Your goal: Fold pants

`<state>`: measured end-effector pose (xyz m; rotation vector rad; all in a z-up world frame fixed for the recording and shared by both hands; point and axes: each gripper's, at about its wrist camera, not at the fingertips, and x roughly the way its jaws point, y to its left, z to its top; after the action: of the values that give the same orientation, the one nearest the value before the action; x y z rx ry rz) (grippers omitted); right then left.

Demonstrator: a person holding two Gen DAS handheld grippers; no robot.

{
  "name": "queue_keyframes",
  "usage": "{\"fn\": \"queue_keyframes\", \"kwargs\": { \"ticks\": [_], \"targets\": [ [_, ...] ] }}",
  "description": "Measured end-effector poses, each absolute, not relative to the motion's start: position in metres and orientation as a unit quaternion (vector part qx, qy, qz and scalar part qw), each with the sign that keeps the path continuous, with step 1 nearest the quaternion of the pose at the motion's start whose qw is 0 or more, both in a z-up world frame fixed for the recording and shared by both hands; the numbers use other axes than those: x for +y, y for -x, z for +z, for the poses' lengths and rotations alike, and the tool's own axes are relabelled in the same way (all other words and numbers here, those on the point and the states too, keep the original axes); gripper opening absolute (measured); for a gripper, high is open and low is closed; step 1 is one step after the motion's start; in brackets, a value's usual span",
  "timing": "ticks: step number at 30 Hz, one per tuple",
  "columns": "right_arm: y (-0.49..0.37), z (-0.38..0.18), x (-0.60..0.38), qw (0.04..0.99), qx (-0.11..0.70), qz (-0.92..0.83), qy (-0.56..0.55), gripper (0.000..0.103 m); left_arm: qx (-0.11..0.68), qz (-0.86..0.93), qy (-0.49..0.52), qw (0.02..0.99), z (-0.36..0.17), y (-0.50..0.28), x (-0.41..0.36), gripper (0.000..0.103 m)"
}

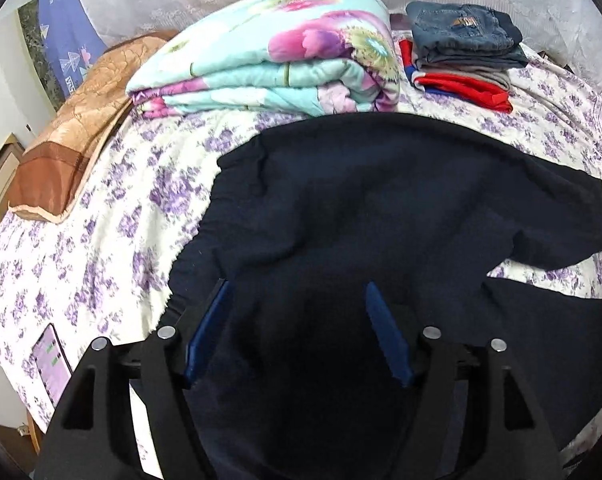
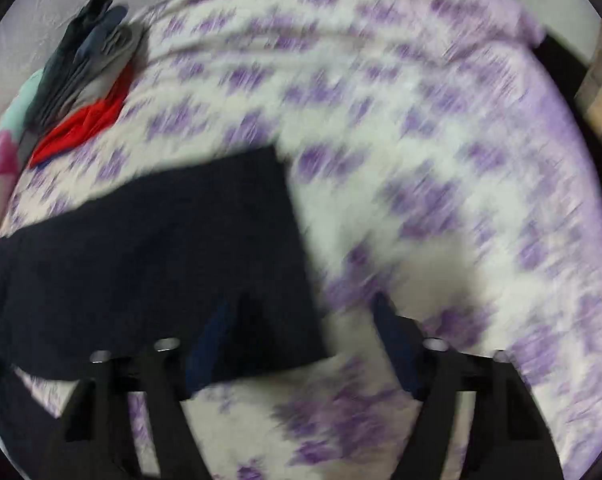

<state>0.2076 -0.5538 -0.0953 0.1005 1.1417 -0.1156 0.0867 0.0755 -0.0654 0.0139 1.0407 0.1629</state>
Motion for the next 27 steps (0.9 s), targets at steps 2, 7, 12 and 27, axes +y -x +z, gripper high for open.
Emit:
{"fn": "queue_keyframes", "kwargs": {
  "ticks": [2, 7, 12, 27],
  "targets": [
    [-0.210, -0.109, -0.543, 0.833, 0.549, -0.050, -0.037, 0.035, 0.504, 0.080, -0.009, 0.860, -0.073, -0.087, 0.074, 0.067],
    [-0.197, -0.060, -0.557, 0.860, 0.503, -0.081, -0.021, 0.007, 0.527, 0.090, -0.047, 0.844, -0.092, -0.082, 0.069, 0.067],
    [-0.210, -0.085, -0.595, 0.811, 0.554, -0.183, 0.039, 0.006, 0.521, 0.078, -0.049, 0.849, -0.088, -0.078, 0.076, 0.067],
    [-0.275, -0.061, -0.306, 0.856, 0.477, 0.143, 0.138, 0.020, 0.462, 0.092, 0.008, 0.882, -0.059, -0.135, 0.116, 0.073]
  ]
}}
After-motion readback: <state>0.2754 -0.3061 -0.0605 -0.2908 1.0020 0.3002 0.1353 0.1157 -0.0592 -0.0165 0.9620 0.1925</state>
